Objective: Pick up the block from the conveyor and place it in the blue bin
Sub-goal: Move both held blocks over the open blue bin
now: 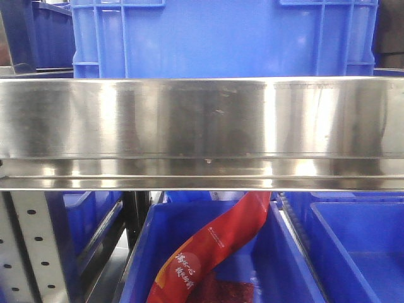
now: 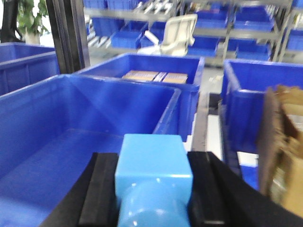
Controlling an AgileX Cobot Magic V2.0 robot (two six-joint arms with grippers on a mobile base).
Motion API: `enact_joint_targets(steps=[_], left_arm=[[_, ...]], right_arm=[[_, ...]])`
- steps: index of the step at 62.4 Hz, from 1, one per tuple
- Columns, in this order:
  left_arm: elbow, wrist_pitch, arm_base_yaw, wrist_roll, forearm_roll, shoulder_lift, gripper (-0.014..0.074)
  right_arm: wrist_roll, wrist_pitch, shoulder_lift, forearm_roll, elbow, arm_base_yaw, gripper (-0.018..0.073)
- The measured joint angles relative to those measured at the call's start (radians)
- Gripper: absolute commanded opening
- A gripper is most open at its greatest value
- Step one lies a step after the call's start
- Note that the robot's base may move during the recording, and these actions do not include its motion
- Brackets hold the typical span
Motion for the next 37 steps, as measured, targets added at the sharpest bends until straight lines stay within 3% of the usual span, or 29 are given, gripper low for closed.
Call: enact_joint_targets(steps=[12, 22, 37], left_arm=[[-0.101, -0.027, -0.003, 0.000, -0.030, 0.142, -0.0111], [-0.204, 0.006, -0.003, 0.000, -0.078, 0.239, -0.0111], [-0.290, 0.057, -0.003, 0.000, -0.106, 0.336, -0.0111]], right_arm=[[0.000, -0.005, 0.169, 0.004, -0.103, 0.105, -0.0168], [0.000, -0.097, 0.283, 0.004, -0.119, 0.188, -0.0168], [0.000, -0.242, 0.432, 0.004, -0.121, 0.226, -0.0168]])
